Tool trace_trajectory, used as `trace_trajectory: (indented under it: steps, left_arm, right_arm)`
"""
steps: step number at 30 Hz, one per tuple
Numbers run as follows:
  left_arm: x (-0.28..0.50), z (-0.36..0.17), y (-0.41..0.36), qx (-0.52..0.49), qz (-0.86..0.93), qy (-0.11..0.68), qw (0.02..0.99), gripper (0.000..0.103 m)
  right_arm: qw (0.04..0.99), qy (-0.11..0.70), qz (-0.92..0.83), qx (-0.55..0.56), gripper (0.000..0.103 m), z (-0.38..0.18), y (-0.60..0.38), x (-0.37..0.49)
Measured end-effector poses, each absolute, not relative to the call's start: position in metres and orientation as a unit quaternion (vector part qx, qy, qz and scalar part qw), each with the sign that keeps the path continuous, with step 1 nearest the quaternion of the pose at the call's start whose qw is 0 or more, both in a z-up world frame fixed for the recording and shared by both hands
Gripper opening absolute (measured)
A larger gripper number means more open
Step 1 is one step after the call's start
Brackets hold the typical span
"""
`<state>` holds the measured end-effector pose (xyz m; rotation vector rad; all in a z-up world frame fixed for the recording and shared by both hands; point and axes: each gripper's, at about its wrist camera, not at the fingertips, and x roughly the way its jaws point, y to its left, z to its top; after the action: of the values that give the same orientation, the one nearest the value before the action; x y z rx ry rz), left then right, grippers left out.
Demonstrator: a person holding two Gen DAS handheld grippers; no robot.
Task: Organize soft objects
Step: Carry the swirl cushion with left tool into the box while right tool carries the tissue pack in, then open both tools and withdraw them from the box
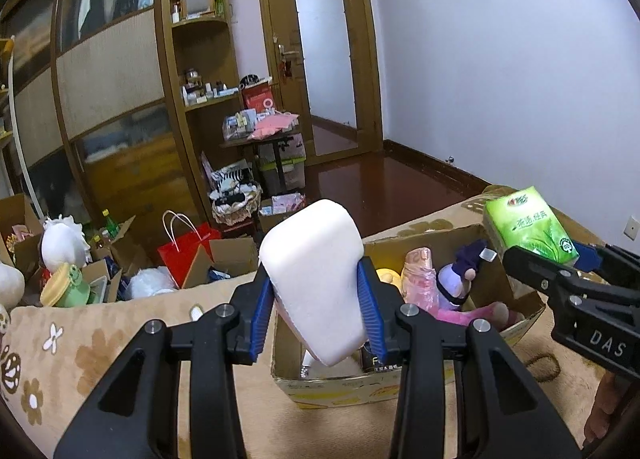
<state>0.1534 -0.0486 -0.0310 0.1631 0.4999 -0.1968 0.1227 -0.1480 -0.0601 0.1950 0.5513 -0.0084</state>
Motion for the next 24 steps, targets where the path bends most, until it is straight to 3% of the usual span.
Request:
trace_trajectory:
  steps: [8,11,13,19,21,24]
  left_arm:
    - [0.166,-0.043,-0.050,0.080,-0.101,0.266,0.955,0.039]
    - [0.172,-0.047,-0.048,0.061,-0.113,0.288,0.949,0.040]
    - [0.175,-0.050,-0.046,0.050,-0.120,0.300,0.945,0.040]
    - [0.175,-0.055,-0.046,0.049,-0.120,0.305,0.943,0.058]
    - [0.173,-0.054,-0.048,0.056,-0.115,0.298,0.946,0.077]
    - [0.170,-0.053,-0.048,0.063,-0.108,0.294,0.947,0.082]
  right_arm:
    - [0.959,0.267,-0.006,0.099,0.061,-0.066,-0.149,0.126]
    - [0.957,0.268,0.000,0.106,0.045,-0.069,-0.150,0.128]
    - [0.954,0.279,0.002,0.113,0.044,-0.073,-0.151,0.130]
    - [0.946,0.294,-0.002,0.135,0.044,-0.082,-0.159,0.132]
    - [0.947,0.291,-0.003,0.134,0.044,-0.081,-0.160,0.129]
    - [0.948,0.292,-0.005,0.131,0.045,-0.078,-0.159,0.125]
